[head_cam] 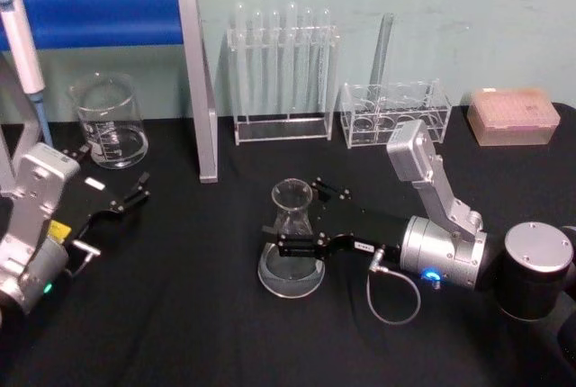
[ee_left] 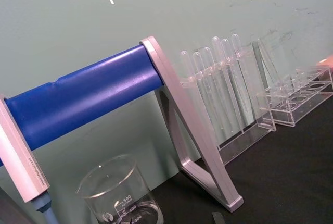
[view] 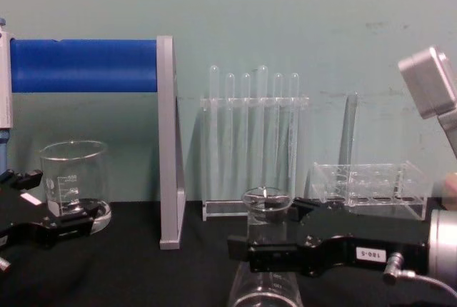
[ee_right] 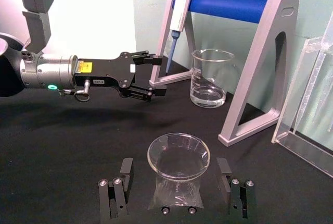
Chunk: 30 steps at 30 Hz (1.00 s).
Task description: Grasp the erlenmeyer flask with one hand, shake it three times, then place it back.
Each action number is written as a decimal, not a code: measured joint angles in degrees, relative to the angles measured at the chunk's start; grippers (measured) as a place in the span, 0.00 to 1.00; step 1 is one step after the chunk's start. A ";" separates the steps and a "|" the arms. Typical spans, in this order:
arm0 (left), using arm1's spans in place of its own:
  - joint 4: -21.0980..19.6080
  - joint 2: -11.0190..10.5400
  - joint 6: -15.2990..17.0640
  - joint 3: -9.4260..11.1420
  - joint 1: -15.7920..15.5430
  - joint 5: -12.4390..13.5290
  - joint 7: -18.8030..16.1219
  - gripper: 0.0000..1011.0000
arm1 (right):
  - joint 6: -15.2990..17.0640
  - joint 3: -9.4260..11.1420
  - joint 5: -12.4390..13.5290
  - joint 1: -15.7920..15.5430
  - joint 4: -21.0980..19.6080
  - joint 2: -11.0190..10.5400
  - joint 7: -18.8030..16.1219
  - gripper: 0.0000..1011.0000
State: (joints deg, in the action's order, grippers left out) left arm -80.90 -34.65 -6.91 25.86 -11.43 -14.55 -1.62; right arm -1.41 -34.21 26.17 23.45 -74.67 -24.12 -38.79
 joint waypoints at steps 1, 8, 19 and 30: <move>0.00 0.00 0.00 0.00 0.00 0.00 0.00 0.99 | 0.00 0.00 0.00 0.00 0.00 0.00 -0.01 0.99; 0.00 0.00 0.00 0.00 0.00 0.00 0.00 0.99 | -0.02 0.03 0.00 -0.04 -0.04 -0.06 -0.08 0.99; 0.00 0.00 0.00 0.00 0.00 0.00 0.00 0.99 | -0.07 0.07 0.06 -0.06 -0.08 -0.11 -0.18 0.99; 0.00 0.00 0.00 0.00 0.00 0.00 0.00 0.99 | -0.11 0.07 0.11 -0.06 -0.08 -0.15 -0.25 0.95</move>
State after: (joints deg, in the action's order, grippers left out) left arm -80.90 -34.64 -6.91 25.86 -11.43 -14.55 -1.62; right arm -1.52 -34.14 26.27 23.39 -74.75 -24.27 -39.04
